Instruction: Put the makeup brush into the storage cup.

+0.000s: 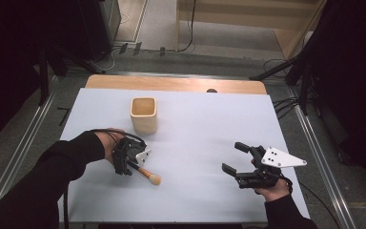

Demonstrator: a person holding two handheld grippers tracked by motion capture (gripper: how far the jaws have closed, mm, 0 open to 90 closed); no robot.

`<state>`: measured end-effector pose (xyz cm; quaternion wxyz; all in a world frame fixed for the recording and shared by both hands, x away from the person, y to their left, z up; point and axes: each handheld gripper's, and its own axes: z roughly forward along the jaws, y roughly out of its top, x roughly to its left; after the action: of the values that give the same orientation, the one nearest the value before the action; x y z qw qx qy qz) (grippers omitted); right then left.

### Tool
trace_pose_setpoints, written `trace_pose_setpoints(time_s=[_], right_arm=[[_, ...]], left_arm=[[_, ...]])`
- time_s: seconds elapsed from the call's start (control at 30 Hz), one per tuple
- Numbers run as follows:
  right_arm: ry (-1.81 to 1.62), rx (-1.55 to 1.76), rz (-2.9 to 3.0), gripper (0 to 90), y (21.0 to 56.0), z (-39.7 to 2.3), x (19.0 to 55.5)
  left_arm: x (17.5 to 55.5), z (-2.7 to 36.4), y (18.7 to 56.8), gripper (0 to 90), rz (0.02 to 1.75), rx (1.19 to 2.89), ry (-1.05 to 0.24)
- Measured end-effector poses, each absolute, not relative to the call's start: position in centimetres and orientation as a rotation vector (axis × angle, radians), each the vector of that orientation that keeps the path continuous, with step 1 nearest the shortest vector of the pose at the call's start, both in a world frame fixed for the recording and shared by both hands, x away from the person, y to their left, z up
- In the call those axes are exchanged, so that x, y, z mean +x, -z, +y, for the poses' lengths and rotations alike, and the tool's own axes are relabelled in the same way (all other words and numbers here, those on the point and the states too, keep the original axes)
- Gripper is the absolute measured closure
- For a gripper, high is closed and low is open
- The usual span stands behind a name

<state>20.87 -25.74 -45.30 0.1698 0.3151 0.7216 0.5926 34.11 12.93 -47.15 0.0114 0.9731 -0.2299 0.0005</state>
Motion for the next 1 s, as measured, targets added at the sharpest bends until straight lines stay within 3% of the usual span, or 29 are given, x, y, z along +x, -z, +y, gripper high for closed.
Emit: trace_pose_setpoints(time_s=[0.37, 0.43, 0.6, 0.67, 0.8, 1.0], right_arm=[[-1.68, 0.892, 2.056, 14.6, 45.33, -25.71, 20.89], [-1.68, 0.891, 2.057, 14.6, 45.32, -25.7, 20.87], [-1.68, 0.892, 2.057, 14.6, 45.32, -25.71, 20.85], [-1.679, 0.892, 2.056, 14.6, 45.32, -25.72, 20.84], [-1.682, 0.892, 2.054, 14.6, 45.3, -25.75, 20.83], [-1.681, 0.894, 2.057, 14.7, 45.31, -25.73, 20.83]], left_arm=[[34.42, 12.71, 47.16, 34.7, -0.729, 3.048, 0.011], [34.43, 12.6, 46.99, 47.8, -0.731, 3.064, 0.007], [34.46, 12.4, 46.95, 51.5, -0.751, 3.073, 0.004], [34.52, 12.43, 46.87, 57.3, -0.742, 3.074, 0.004], [34.39, 12.48, 46.79, 78.8, -0.741, 3.079, 0.001], [34.61, 12.3, 46.82, 80.1, -0.686, 3.098, 0.03]])
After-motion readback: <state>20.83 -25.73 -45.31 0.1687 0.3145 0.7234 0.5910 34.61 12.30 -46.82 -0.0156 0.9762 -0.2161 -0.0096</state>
